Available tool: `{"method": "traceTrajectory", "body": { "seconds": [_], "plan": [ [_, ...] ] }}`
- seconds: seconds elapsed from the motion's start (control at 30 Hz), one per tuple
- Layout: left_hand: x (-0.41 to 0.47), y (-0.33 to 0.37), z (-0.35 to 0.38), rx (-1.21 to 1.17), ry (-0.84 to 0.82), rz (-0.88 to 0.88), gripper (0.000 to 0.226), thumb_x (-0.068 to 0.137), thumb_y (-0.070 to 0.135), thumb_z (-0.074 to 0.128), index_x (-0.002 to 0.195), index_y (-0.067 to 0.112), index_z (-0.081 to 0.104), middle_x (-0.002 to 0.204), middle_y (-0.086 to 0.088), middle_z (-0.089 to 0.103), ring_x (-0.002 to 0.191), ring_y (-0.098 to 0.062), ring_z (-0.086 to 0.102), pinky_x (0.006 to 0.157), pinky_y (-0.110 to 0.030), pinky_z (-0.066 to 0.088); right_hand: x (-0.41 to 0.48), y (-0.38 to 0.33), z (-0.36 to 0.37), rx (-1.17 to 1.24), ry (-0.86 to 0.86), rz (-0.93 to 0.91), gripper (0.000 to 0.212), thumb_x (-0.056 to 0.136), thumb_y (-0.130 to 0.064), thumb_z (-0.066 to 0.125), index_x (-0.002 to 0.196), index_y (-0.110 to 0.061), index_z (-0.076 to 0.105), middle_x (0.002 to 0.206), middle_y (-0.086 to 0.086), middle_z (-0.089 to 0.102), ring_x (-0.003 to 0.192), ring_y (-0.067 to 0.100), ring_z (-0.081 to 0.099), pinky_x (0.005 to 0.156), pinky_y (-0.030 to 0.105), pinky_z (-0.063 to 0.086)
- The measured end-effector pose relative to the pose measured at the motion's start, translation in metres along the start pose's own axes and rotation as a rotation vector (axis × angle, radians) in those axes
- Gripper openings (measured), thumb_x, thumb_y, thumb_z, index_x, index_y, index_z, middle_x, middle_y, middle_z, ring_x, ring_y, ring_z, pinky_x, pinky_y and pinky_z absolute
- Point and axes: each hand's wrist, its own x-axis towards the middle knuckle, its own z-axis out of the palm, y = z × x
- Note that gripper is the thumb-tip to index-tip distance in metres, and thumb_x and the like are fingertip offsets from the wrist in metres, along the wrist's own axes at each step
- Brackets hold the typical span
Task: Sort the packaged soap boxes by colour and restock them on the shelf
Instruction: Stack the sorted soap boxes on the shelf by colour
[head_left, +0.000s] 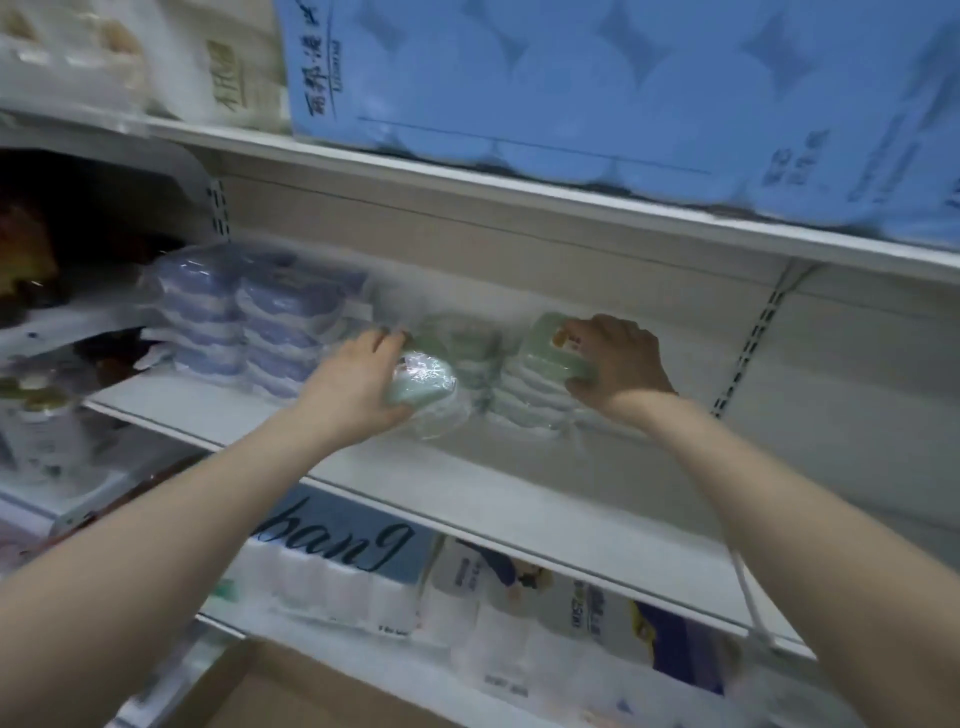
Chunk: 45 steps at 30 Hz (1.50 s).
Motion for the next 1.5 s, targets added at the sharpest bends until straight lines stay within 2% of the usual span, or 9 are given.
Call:
{"method": "traceTrajectory", "body": {
  "seconds": [0.27,0.4,0.5,0.7,0.87,1.03,1.23,1.4,1.5],
  "plan": [
    [0.096,-0.018,-0.001,0.054,-0.014,0.183,0.076,0.075,0.030,0.071,0.141,0.014,0.036,0.131,-0.013,0.047,0.116,-0.036,0.049,0.094,-0.039,0.044,0.060,0.004,0.038,0.129,-0.226,0.077,0.057,0.092,-0.031,0.057,0.144,-0.043,0.036,0.151,-0.003,0.032,0.137,0.029,0.033,0.100,0.047,0.037],
    [0.135,-0.013,0.004,0.112,-0.105,0.159,0.074,0.083,0.033,0.066,0.145,0.019,0.029,0.142,-0.009,0.040,0.125,-0.034,0.044,0.103,-0.040,0.037,0.052,0.005,0.055,0.208,0.005,0.096,0.054,0.092,-0.026,0.062,0.140,-0.042,0.045,0.148,0.010,0.040,0.137,0.035,0.033,0.108,0.045,0.036],
    [0.158,-0.013,0.013,0.149,-0.134,0.151,0.070,0.086,0.031,0.062,0.145,0.019,0.028,0.144,-0.008,0.039,0.129,-0.033,0.041,0.106,-0.045,0.035,0.050,-0.004,0.058,0.235,0.150,0.165,0.041,0.091,-0.017,0.063,0.131,-0.022,0.056,0.124,0.016,0.049,0.110,0.039,0.048,0.092,0.037,0.039],
    [0.179,-0.017,0.043,0.001,-0.210,0.232,0.058,0.094,0.015,0.055,0.148,0.017,0.033,0.149,-0.009,0.037,0.132,-0.031,0.040,0.108,-0.036,0.031,0.059,-0.015,0.066,0.192,0.209,0.219,0.033,0.094,-0.016,0.058,0.127,-0.016,0.056,0.116,0.014,0.051,0.103,0.036,0.047,0.088,0.038,0.040],
    [0.171,-0.026,0.075,-0.130,0.036,0.295,0.046,0.083,-0.004,0.061,0.126,0.014,0.063,0.120,-0.012,0.062,0.107,-0.035,0.059,0.090,-0.039,0.050,0.047,-0.015,0.089,0.148,0.168,0.155,0.056,0.095,-0.033,0.057,0.147,-0.022,0.039,0.140,0.015,0.039,0.129,0.039,0.035,0.104,0.044,0.041],
    [0.165,-0.024,0.085,0.031,0.034,0.248,0.064,0.090,-0.002,0.046,0.146,0.026,0.036,0.150,0.003,0.037,0.137,-0.023,0.034,0.111,-0.042,0.025,0.042,-0.016,0.101,0.117,0.082,0.190,0.071,0.098,-0.036,0.052,0.157,-0.027,0.013,0.159,0.017,0.012,0.147,0.039,0.010,0.119,0.046,0.022],
    [0.156,-0.019,0.080,0.117,0.057,0.270,0.073,0.083,-0.006,0.043,0.150,0.019,0.027,0.154,-0.003,0.030,0.143,-0.028,0.024,0.118,-0.046,0.008,0.042,-0.017,0.091,0.010,0.055,0.193,0.076,0.095,-0.037,0.057,0.156,-0.026,0.013,0.157,0.018,0.017,0.146,0.040,0.014,0.116,0.048,0.027],
    [0.147,-0.010,0.078,0.069,0.156,0.332,0.066,0.078,-0.012,0.054,0.140,0.011,0.047,0.141,-0.013,0.049,0.133,-0.036,0.041,0.115,-0.048,0.022,0.035,-0.014,0.080,-0.106,0.073,0.135,0.076,0.092,-0.039,0.060,0.155,-0.020,0.023,0.155,0.019,0.027,0.142,0.044,0.024,0.110,0.052,0.032],
    [0.136,0.001,0.074,0.062,0.164,0.359,0.049,0.085,0.004,0.064,0.133,0.007,0.055,0.133,-0.016,0.056,0.125,-0.038,0.050,0.110,-0.050,0.031,0.026,-0.012,0.072,-0.123,0.110,0.088,0.074,0.092,-0.038,0.060,0.154,-0.016,0.026,0.154,0.020,0.030,0.142,0.044,0.028,0.109,0.051,0.033]
  ]
}}
